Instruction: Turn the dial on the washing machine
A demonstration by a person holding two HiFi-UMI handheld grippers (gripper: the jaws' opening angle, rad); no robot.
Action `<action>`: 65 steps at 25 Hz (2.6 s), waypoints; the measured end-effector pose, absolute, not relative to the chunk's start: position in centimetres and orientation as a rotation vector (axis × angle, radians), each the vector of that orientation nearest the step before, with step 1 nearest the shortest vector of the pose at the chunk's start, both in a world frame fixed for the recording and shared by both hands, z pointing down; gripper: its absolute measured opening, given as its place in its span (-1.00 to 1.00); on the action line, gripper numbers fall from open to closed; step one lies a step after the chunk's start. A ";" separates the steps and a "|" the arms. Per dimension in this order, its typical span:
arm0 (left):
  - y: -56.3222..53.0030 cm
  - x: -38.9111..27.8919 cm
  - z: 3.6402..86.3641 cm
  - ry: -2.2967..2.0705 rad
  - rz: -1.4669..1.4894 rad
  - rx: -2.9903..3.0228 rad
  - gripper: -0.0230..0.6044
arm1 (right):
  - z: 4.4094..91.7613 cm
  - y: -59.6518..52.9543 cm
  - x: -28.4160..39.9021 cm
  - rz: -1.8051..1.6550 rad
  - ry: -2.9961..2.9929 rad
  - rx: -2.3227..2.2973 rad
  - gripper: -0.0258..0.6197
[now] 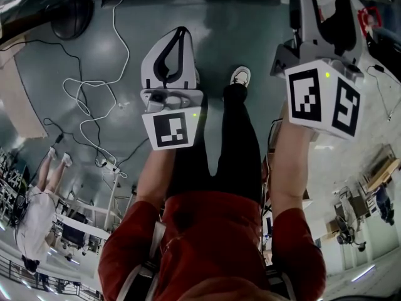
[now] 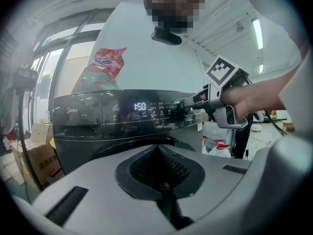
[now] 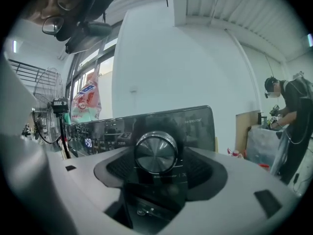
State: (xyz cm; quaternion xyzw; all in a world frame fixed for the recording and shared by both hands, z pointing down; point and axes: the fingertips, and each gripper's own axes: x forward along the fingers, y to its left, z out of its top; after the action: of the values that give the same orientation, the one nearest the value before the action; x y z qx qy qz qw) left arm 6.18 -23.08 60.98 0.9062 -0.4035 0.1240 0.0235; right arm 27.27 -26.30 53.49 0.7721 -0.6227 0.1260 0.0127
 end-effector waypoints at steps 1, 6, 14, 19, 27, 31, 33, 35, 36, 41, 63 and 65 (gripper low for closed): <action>-23.0 6.2 61.0 -1.248 0.384 2.804 -0.90 | 53.4 -26.3 27.2 0.393 -1.945 2.403 0.06; -22.4 6.5 60.9 -1.240 0.387 2.810 -0.90 | 53.3 -26.2 27.0 0.382 -1.958 2.391 -0.06; -22.7 6.0 61.2 -1.252 0.394 2.801 -0.90 | 53.5 -26.5 27.0 0.355 -1.940 2.376 -0.06; -22.8 5.6 61.4 -1.257 0.401 2.795 -0.90 | 53.4 -26.6 26.8 0.294 -1.910 2.351 -0.06; -22.6 5.9 61.5 -1.247 0.404 2.799 -0.90 | 53.5 -26.6 26.6 0.154 -1.826 2.257 -0.06; -22.5 6.0 61.5 -1.242 0.410 2.801 -0.90 | 53.5 -26.6 26.4 0.026 -1.748 2.162 -0.06; -22.6 5.9 61.6 -1.246 0.410 2.798 -0.90 | 53.4 -26.7 26.3 -0.028 -1.721 2.132 -0.06; -22.6 5.9 61.5 -1.251 0.409 2.796 -0.90 | 53.2 -26.7 26.3 -0.060 -1.713 2.123 -0.06; -22.5 6.0 61.5 -1.253 0.408 2.795 -0.90 | 53.1 -26.7 26.4 -0.068 -1.713 2.122 -0.06; -22.4 5.9 61.7 -1.253 0.409 2.792 -0.90 | 53.4 -26.7 26.3 -0.053 -1.721 2.128 -0.06; -22.5 5.5 61.8 -1.255 0.403 2.778 -0.90 | 53.2 -26.9 25.8 -0.152 -1.669 2.068 -0.06; -22.4 5.5 61.9 -1.251 0.392 2.769 -0.90 | 53.3 -26.9 25.7 -0.183 -1.642 2.039 -0.06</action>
State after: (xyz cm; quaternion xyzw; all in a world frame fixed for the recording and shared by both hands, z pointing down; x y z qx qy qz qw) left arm 5.53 -22.36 61.85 0.9031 -0.4080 0.1279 0.0387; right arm 25.68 -26.86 53.34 0.7512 -0.6048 -0.0674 0.2557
